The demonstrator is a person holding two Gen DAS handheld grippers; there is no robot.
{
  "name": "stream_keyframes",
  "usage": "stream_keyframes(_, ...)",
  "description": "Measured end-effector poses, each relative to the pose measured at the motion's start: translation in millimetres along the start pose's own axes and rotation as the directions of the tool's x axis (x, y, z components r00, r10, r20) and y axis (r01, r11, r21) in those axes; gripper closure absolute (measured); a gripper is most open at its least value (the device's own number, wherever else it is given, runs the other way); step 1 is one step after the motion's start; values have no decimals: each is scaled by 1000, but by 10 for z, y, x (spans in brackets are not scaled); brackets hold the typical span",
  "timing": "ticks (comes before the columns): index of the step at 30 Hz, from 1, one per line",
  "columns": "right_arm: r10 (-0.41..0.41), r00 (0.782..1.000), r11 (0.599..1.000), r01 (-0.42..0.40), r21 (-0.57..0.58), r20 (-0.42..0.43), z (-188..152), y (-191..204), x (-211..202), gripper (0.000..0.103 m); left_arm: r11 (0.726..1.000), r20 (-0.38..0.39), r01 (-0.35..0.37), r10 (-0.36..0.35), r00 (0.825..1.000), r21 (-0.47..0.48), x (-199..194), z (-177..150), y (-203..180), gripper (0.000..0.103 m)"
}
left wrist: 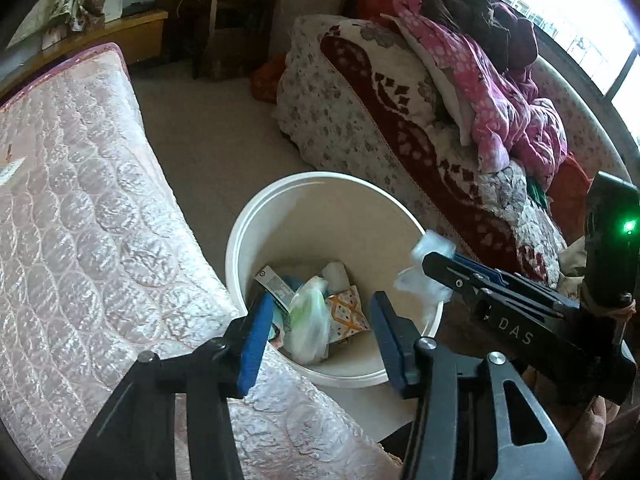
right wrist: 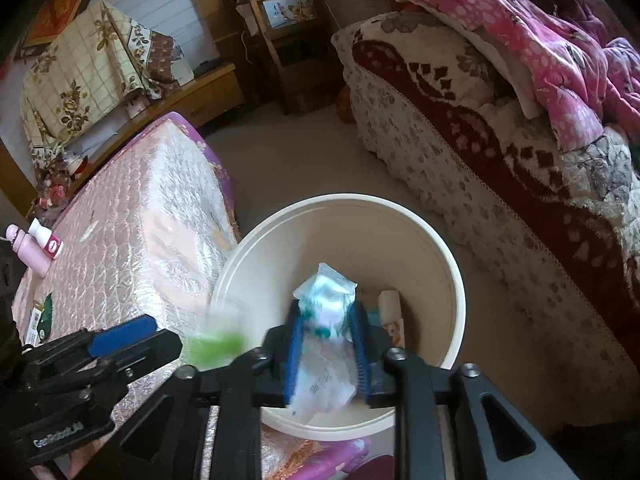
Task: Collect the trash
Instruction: 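Open the right tool over the bucket while the left tool releases the green tube, then move both tools back to the bed toward the box and snack packet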
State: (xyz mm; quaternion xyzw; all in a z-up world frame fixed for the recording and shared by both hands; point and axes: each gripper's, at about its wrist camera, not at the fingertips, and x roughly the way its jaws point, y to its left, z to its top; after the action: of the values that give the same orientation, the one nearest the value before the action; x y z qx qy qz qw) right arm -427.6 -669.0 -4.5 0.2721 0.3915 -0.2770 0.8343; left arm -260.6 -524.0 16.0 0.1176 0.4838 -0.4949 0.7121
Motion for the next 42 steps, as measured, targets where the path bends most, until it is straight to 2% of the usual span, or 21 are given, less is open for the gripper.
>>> stream_keyframes(1, 1, 1000, 1000, -1, 4, 2, -6, -5, -2, 63, 1000, 0, 0, 0, 1000, -2, -14, -1, 11, 52)
stream_keyframes(2, 5, 1000, 1000, -5, 9, 6, -10, -12, -2, 36, 1000, 2, -1, 1, 1000, -4, -30, -4, 24, 52)
stream_keyframes(3, 11, 1000, 1000, -11, 15, 11, -14, -21, -6, 26, 1000, 5, -3, 3, 1000, -7, -50, -7, 39, 52)
stream_keyframes(4, 13, 1000, 1000, -13, 20, 21, -18, -23, -18, 24, 1000, 8, -8, 8, 1000, -8, -71, -10, 54, 52)
stream_keyframes(12, -7, 1000, 1000, 7, -9, 25, -32, 110, -60, 24, 999, 48, -50, 51, 998, -21, -283, -53, 208, 52)
stream_keyframes(21, -5, 999, 998, 8, -66, 46, -51, 386, -179, 24, 991, 103, -122, 127, 987, -49, -638, -166, 497, 51)
stream_keyframes(23, 0, 999, 997, 3, -77, 47, -52, 449, -196, 24, 988, 116, -144, 150, 982, -58, -733, -202, 591, 50)
stream_keyframes(25, 5, 999, 996, 0, -92, 54, -56, 527, -227, 24, 983, 129, -170, 177, 976, -68, -819, -238, 670, 40)
stream_keyframes(27, 12, 999, 995, -6, -101, 53, -67, 602, -245, 24, 977, 151, -192, 204, 967, -91, -933, -290, 777, 38)
stream_keyframes(42, 71, 997, 974, -61, -217, 42, -186, 1307, -367, 24, 939, 198, -273, 314, 929, -212, -1531, -615, 1418, 35)
